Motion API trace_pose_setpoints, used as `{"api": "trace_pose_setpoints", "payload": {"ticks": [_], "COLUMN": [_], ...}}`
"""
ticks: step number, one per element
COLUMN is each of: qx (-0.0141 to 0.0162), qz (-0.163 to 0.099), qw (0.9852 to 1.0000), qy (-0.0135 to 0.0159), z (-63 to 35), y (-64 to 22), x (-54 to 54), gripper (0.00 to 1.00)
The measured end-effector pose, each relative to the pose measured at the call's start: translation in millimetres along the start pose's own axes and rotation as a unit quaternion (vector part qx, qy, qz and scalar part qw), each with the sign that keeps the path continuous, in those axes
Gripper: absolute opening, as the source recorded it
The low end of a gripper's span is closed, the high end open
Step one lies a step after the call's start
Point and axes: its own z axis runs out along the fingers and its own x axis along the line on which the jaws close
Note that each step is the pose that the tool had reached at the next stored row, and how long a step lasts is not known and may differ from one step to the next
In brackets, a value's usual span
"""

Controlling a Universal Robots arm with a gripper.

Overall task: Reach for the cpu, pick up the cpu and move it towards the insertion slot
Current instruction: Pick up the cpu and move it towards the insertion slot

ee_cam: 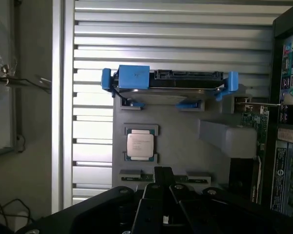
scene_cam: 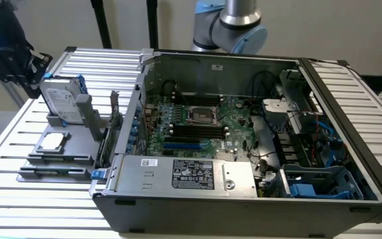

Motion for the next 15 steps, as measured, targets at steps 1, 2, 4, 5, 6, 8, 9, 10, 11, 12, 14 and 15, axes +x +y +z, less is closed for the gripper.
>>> {"api": "trace_pose_setpoints", "payload": {"ticks": [1,2,4,5,6,8,9,10,11,12,14,15], "qx": [0.0000,0.0000,0.0000,0.0000,0.0000,0.0000,0.0000,0.0000,-0.0001,0.0000,0.0000,-0.0001], "qz": [0.000,0.000,0.000,0.000,0.000,0.000,0.000,0.000,0.000,0.000,0.000,0.000], "qw": [1.0000,1.0000,1.0000,1.0000,1.0000,1.0000,1.0000,1.0000,1.0000,1.0000,1.0000,1.0000], "qy": [0.0000,0.0000,0.0000,0.0000,0.0000,0.0000,0.0000,0.0000,0.0000,0.0000,-0.0001,0.0000], "z": [0.2,0.5,0.9,1.0,1.1,1.2,1.1,1.1,1.2,1.2,1.2,1.2], "y": [1.5,2.8,4.7,5.2,5.4,5.9,5.8,5.8,5.8,5.9,5.9,5.9], "x": [2.8,5.8,12.9,15.1,16.0,16.7,16.8,16.9,17.0,17.0,17.0,17.0], "gripper": [0.11,0.11,0.11,0.11,0.11,0.11,0.11,0.11,0.11,0.11,0.12,0.18]}}
